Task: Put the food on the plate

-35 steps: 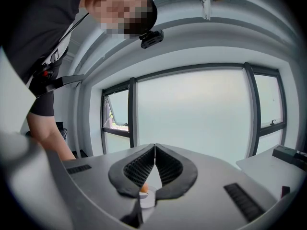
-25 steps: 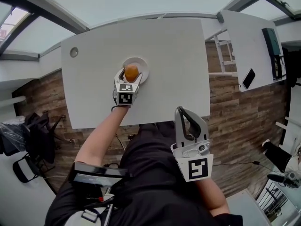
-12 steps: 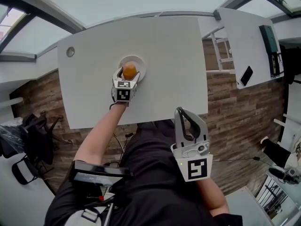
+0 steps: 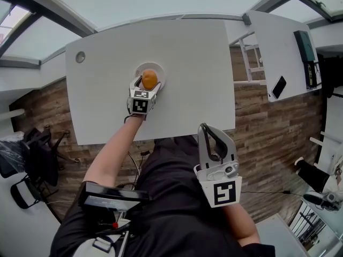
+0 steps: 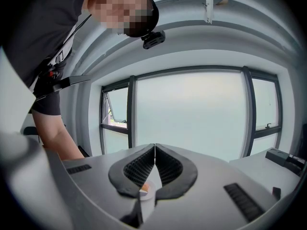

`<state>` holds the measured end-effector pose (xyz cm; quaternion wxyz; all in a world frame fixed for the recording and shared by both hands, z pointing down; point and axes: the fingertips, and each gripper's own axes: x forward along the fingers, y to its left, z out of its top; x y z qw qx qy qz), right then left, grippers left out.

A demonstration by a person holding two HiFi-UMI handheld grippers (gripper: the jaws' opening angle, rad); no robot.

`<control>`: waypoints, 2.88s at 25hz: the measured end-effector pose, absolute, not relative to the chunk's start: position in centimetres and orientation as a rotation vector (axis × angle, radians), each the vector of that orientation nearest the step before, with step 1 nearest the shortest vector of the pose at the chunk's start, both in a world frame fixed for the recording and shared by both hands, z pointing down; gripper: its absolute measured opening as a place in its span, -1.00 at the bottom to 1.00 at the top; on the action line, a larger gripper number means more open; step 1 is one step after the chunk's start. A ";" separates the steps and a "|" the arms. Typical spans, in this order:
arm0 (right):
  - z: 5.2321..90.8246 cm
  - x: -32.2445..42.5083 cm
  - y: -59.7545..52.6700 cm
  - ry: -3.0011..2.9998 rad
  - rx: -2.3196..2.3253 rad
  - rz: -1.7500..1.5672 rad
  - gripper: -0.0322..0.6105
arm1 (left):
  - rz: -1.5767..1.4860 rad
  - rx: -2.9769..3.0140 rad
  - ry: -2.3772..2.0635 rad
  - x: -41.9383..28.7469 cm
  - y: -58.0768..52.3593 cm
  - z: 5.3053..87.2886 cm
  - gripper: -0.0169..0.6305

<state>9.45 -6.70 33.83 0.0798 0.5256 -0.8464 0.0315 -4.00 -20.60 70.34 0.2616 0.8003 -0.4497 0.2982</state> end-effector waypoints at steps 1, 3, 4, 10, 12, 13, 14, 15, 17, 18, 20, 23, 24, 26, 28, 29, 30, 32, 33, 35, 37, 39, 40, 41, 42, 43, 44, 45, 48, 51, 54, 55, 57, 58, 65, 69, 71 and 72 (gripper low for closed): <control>33.8 9.4 -6.6 -2.534 1.569 0.095 -0.88 | 0.818 2.166 -1.210 -4.0 -20.3 70.4 0.15; 33.7 9.3 -6.3 -2.540 1.558 0.094 -0.88 | 0.819 2.168 -1.226 -4.3 -20.0 70.1 0.15; 33.7 9.3 -6.2 -2.544 1.552 0.094 -0.88 | 0.803 2.169 -1.241 -4.4 -20.1 69.7 0.15; 33.6 9.0 -5.2 -2.566 1.537 0.093 -0.88 | 0.764 2.175 -1.291 -4.9 -19.7 68.1 0.15; 33.6 8.9 -4.9 -2.569 1.527 0.091 -0.88 | 0.746 2.175 -1.292 -4.8 -19.4 67.7 0.15; 33.7 8.9 -4.8 -2.569 1.524 0.091 -0.88 | 0.746 2.174 -1.289 -4.9 -19.1 67.6 0.15; 33.6 8.9 -4.7 -2.570 1.524 0.094 -0.88 | 0.744 2.174 -1.290 -5.0 -19.0 67.4 0.15; 33.5 8.8 -4.5 -2.574 1.526 0.095 -0.88 | 0.739 2.174 -1.294 -5.1 -18.8 67.1 0.15; 33.4 8.7 -4.2 -2.585 1.524 0.089 -0.88 | 0.720 2.175 -1.304 -5.2 -18.4 66.4 0.15; 33.4 8.6 -4.0 -2.588 1.520 0.086 -0.88 | 0.701 2.177 -1.315 -5.2 -18.3 65.9 0.15; 33.3 8.4 -3.8 -2.597 1.517 0.088 -0.88 | 0.668 2.191 -1.329 -5.0 -18.0 64.9 0.15; 33.1 7.8 -3.3 -2.613 1.505 0.079 -0.88 | 0.664 2.209 -1.327 -5.1 -16.8 64.4 0.15; 33.1 7.7 -3.2 -2.617 1.497 0.074 -0.88 | 0.660 2.212 -1.330 -5.1 -16.5 64.2 0.15; 33.1 7.7 -2.9 -2.622 1.490 0.072 -0.88 | 0.631 2.217 -1.345 -5.0 -16.2 63.3 0.15; 33.1 7.8 -2.8 -2.625 1.485 0.071 -0.88 | 0.597 2.223 -1.362 -4.8 -15.9 62.4 0.15; 33.0 7.7 -2.7 -2.629 1.482 0.068 -0.88 | 0.589 2.226 -1.367 -4.9 -15.6 62.1 0.15; 32.9 7.5 -2.7 -2.635 1.477 0.063 -0.88 | 0.588 2.229 -1.369 -5.0 -15.2 61.9 0.15; 32.7 7.1 -2.7 -2.646 1.463 0.053 -0.88 | 0.583 2.235 -1.372 -5.2 -14.8 61.5 0.15; 32.6 6.9 -2.7 -2.650 1.453 0.048 -0.88 | 0.573 2.237 -1.376 -5.2 -14.7 61.1 0.15; 32.4 6.7 -2.7 -2.661 1.438 0.040 -0.88 | 0.542 2.240 -1.387 -5.3 -14.6 60.1 0.14; 32.1 6.2 -2.8 -2.681 1.426 0.033 -0.88 | 0.511 2.249 -1.396 -5.3 -14.3 59.2 0.14; 31.9 5.7 -2.7 -2.701 1.404 0.024 -0.88 | 0.507 2.259 -1.415 -5.6 -14.0 58.3 0.04; 31.8 5.4 -2.6 -2.707 1.390 0.019 -0.88 | 0.511 2.264 -1.430 -5.8 -13.8 57.6 0.03; 31.7 5.2 -2.6 -2.711 1.377 0.011 -0.88 | 0.504 2.273 -1.448 -6.0 -13.8 56.8 0.03; 31.5 5.0 -2.5 -2.717 1.368 0.001 -0.88 | 0.486 2.285 -1.470 -6.1 -13.7 55.9 -0.01; 31.4 4.8 -2.4 -2.722 1.361 -0.009 -0.88 | 0.465 2.298 -1.496 -6.2 -13.6 55.0 -0.12; 31.4 4.6 -2.4 -2.725 1.354 -0.013 -0.88 | 0.446 2.310 -1.520 -6.3 -13.4 54.3 -0.17; 31.5 4.6 -2.3 -2.726 1.345 -0.013 -0.88 | 0.430 2.315 -1.539 -6.4 -13.1 53.8 -0.19; 31.8 4.5 -2.3 -2.730 1.330 0.002 -0.88 | 0.375 2.247 -1.566 -6.6 -12.4 52.4 -0.25; 31.7 4.6 -1.9 -2.737 1.335 0.024 -0.88 | 0.282 2.197 -1.569 -6.6 -11.2 51.1 -0.30; 32.1 4.9 -2.1 -2.739 1.352 0.079 -0.88 | 0.218 2.228 -1.542 -5.3 -10.7 49.9 -0.36; 32.2 4.9 -2.2 -2.739 1.353 0.097 -0.88 | 0.209 2.245 -1.530 -4.7 -10.6 49.5 -0.36; 32.3 4.7 -2.3 -2.750 1.352 0.119 -0.88 | 0.201 2.277 -1.520 -4.0 -10.3 48.8 -0.36; 32.1 4.5 -2.4 -2.759 1.349 0.120 -0.88 | 0.196 2.288 -1.520 -3.8 -10.1 48.4 -0.36; 31.2 3.3 -2.3 -2.812 1.320 0.104 -0.88 | 0.157 2.339 -1.521 -3.8 -8.3 46.2 -0.64; 31.2 3.5 -2.8 -2.814 1.339 0.129 -0.88 | 0.146 2.353 -1.548 -4.3 -7.8 44.8 -0.73; 31.1 3.4 -3.0 -2.810 1.352 0.136 -0.88 | 0.136 2.352 -1.561 -4.6 -7.5 44.1 -0.73; 31.0 3.2 -3.1 -2.810 1.354 0.137 -0.88 | 0.134 2.354 -1.572 -4.8 -7.4 43.7 -0.74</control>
